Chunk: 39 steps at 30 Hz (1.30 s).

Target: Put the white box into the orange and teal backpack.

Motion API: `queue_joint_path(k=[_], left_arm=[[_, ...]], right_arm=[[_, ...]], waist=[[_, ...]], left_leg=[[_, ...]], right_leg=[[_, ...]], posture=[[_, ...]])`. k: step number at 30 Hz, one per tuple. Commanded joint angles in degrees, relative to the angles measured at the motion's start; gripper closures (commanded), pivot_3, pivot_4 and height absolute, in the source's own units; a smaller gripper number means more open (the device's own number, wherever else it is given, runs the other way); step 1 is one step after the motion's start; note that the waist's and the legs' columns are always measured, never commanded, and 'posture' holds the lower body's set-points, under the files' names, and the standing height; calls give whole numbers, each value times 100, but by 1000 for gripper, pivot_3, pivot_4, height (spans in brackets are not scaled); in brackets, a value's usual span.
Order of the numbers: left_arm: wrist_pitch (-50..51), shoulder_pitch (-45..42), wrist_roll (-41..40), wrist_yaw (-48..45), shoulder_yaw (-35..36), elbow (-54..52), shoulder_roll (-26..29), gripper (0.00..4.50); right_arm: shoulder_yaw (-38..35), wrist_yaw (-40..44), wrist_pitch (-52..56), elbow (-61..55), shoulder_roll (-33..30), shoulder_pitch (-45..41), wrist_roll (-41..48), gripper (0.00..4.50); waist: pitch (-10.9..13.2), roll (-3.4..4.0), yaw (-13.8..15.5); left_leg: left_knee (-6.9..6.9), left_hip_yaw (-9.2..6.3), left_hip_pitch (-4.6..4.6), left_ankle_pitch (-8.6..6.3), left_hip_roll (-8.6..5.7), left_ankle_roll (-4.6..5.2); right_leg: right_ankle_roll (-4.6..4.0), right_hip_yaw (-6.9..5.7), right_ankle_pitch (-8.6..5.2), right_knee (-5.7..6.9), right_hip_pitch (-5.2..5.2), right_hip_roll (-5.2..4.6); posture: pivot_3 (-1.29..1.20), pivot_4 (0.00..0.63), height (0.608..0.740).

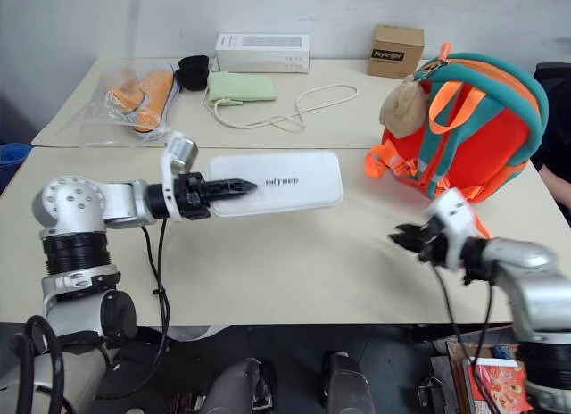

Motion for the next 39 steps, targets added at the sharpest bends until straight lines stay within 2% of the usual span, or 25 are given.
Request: queue_joint_path(k=[1, 6, 7, 11, 14, 20, 23, 27, 33, 36, 39], left_arm=[[-7, 89, -659, 104, 541, -917, -27, 3248], [-40, 186, -1045, 262, 832, -1491, -71, 3248], [-63, 193, -1088, 284, 825, -1556, -51, 3248], [-420, 249, -990, 308, 578, -1728, 184, 3248], [-731, 108, -726, 431, 399, -1403, 411, 3248], [-1163, 61, -668, 268, 97, -1178, 810, 3248], [-1275, 87, -722, 335, 71, -1188, 835, 3248], [-1465, 149, -718, 343, 68, -1238, 866, 3248], [-1859, -37, -633, 452, 222, -840, 977, 3248], [-2141, -138, -561, 216, 101, -710, 1186, 3248], [-2527, -311, -423, -29, -6, -440, 1359, 3248]], right_arm=[[-827, -191, 406, 678, -428, -595, 395, 1880], [-639, -605, 438, 2153, -232, -2010, 419, 144], [-557, -594, 430, 2361, -136, -2218, 436, 31], [-290, -860, 188, 3159, 410, -3037, 343, 31], [-274, -892, 178, 3738, 864, -3625, 530, 31], [-292, -1260, -728, 4656, 1361, -4300, 355, 31], [-218, -1116, -1061, 4840, 1432, -4418, 348, 935], [-4, -798, -1118, 4724, 1401, -4359, 319, 2358], [434, 342, -355, 3514, 1156, -4066, 729, 4388], [690, 1239, 653, 2053, 711, -3695, 1511, 4480], [657, 1618, 1552, 961, 281, -3427, 2333, 4480]], waist=[[0, 0, -31], [2, -4, -38], [3, -6, -38], [5, -8, -55], [6, -6, -67], [6, -5, -85], [6, -5, -101], [6, -5, -151], [8, -2, -183], [8, -1, -160], [9, 0, -145]], left_leg=[[0, 4, 3, -1, 3, -2], [-3, 12, 28, -4, 10, -16], [-8, 13, 33, -3, 10, -19], [-10, 20, 36, -4, 10, -23], [-10, 26, 36, -3, 5, -23], [-17, 24, 25, -3, 6, -21], [-17, 24, 16, -4, 3, -19], [-17, 23, 9, -4, 3, -18], [-22, 27, 9, -4, 12, -21], [-20, 29, -26, -2, 12, -23], [-22, 30, -37, -2, 10, -22]], right_leg=[[0, 4, 0, -2, 0, 0], [-10, 25, -6, -4, 2, 8], [-13, 26, -8, -4, 3, 14], [-15, 34, -8, -2, 2, 21], [-14, 38, -8, 4, -2, 21], [-11, 34, -6, 8, -5, 23], [-5, 33, -3, 2, -9, 20], [-5, 32, -3, 2, -15, 20], [-5, 38, -3, 6, -29, 26], [-5, 40, -3, 15, -69, 27], [-6, 37, -3, 13, -79, 27]], posture=[[0, 150, 740], [0, 150, 740], [0, 150, 740], [0, 150, 740], [0, 150, 740], [0, 150, 740], [0, 150, 740], [0, 150, 740], [0, 150, 740], [0, 150, 740], [0, 150, 740]])
